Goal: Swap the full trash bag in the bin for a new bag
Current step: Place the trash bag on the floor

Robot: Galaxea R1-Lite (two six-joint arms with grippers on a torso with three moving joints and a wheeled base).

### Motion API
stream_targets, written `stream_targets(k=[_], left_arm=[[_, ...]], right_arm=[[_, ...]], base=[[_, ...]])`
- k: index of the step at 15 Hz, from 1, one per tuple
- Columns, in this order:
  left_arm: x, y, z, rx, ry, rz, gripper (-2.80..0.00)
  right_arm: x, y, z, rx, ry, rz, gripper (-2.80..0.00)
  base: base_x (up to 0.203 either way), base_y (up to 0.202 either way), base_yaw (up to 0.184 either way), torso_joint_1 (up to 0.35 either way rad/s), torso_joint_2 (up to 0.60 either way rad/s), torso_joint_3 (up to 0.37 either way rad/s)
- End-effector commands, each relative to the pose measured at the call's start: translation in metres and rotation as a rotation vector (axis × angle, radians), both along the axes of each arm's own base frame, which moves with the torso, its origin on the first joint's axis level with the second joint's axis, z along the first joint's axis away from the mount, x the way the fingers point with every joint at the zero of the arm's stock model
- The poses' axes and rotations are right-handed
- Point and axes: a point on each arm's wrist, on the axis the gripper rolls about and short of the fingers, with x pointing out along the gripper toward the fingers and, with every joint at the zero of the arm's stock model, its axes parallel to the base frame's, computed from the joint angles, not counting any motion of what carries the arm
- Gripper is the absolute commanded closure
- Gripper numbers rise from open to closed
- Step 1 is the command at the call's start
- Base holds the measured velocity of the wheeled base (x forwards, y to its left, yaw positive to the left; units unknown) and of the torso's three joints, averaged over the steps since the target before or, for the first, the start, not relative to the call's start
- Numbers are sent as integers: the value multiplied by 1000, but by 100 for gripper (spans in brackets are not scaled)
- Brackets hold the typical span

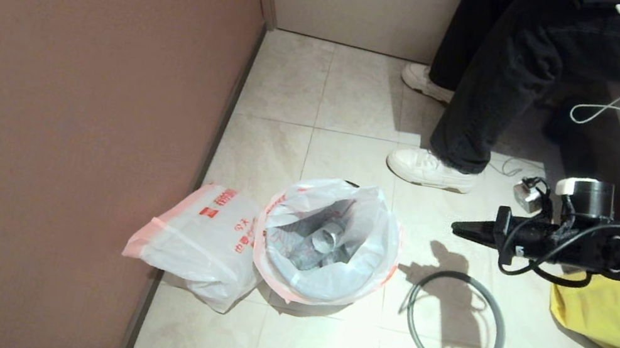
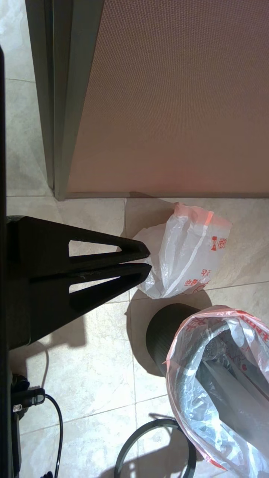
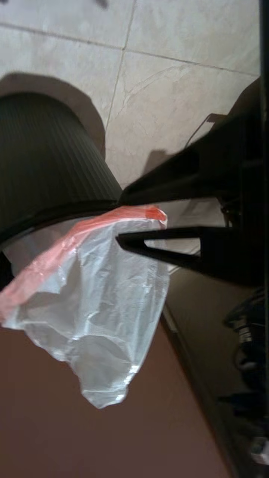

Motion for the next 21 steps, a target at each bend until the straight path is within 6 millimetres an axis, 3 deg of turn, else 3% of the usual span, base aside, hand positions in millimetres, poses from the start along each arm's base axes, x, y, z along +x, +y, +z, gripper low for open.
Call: stream_targets(k=[1,5,14,18,21], left_arm=[[0,0,0,1,1,0,0],[0,0,0,1,1,0,0],[0,0,0,1,1,0,0],[0,0,0,1,1,0,0],[0,0,0,1,1,0,0]], right_arm=[[6,-4,-25,33,36,54,-280],[11,20,-56,58,81,146,-280],[6,72,-51,93,48,292,-280],[21,60,-52,164,-23,219,-280],[22,52,-57,179,-85,181,-280]], base=[[0,0,0,0,0,0],[0,0,0,0,0,0],[0,0,0,0,0,0],[0,0,0,0,0,0],[0,0,0,0,0,0]])
